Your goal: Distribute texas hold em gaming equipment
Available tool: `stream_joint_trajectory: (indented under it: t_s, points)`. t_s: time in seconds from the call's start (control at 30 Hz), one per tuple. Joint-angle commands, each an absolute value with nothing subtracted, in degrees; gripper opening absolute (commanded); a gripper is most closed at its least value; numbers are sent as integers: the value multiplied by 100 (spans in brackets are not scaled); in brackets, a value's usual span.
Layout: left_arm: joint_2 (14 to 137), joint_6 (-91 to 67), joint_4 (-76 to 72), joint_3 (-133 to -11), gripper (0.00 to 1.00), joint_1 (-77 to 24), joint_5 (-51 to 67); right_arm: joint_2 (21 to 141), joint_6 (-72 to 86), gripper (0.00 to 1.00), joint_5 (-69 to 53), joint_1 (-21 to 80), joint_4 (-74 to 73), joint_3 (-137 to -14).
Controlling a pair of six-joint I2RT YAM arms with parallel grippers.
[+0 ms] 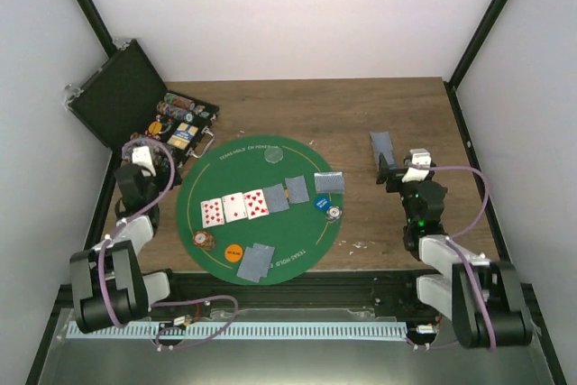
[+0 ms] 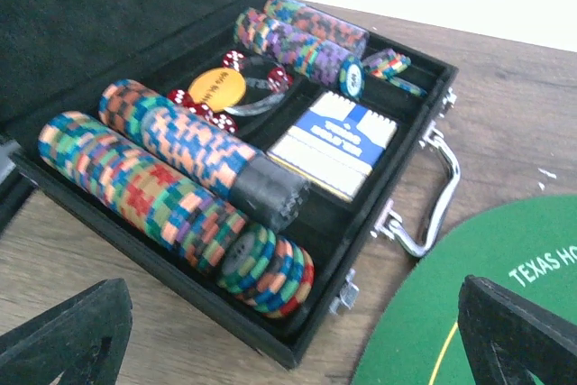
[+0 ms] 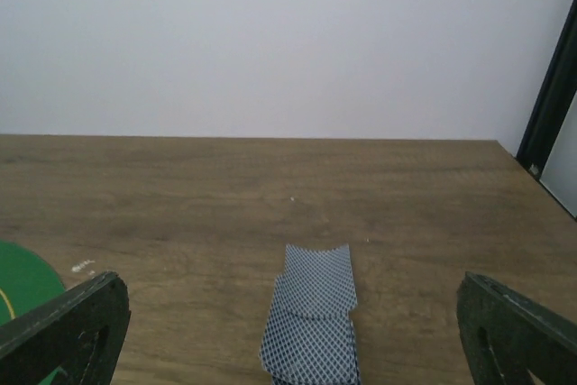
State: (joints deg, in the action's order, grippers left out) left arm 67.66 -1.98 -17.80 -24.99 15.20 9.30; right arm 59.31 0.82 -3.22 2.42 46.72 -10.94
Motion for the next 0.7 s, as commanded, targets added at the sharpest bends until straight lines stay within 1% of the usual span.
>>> stream_joint_trajectory:
  t_s: [0.0,0.1,0.17,0.27,0.37,0.47,0.53,0.6,0.67]
  points:
    - [7011,-403,-4522,-1699,100,1360,1070,6611,-68,100,-23,165,6570,-905]
    - [7191,-320,-5127,-1349,100,1069,989,7082,-145,100,15,115,6991,-826]
    - [7380,-212,-5907,-1125,100,892,839,7170,-123,100,-146,53,6684,-936]
    - [7751,-458,-6399,-1160,100,786,886,7563,-236,100,-474,35,7166,-794]
    - [8391,-257,-6964,-1210,100,564,921,8108,-314,100,-675,27,7770,-711]
    - [9113,-118,-8164,-1053,99,388,815,8516,-441,100,-933,26,7811,-895]
    - [8780,-68,-7441,-1130,100,378,741,8683,-468,100,-1013,15,7676,-1065]
    - [8945,-178,-7460,-1278,99,367,497,8643,-412,100,-1093,-43,7335,-1196]
    - [8841,-115,-6942,-1469,100,364,630,8679,-380,100,-1145,-82,7368,-1208]
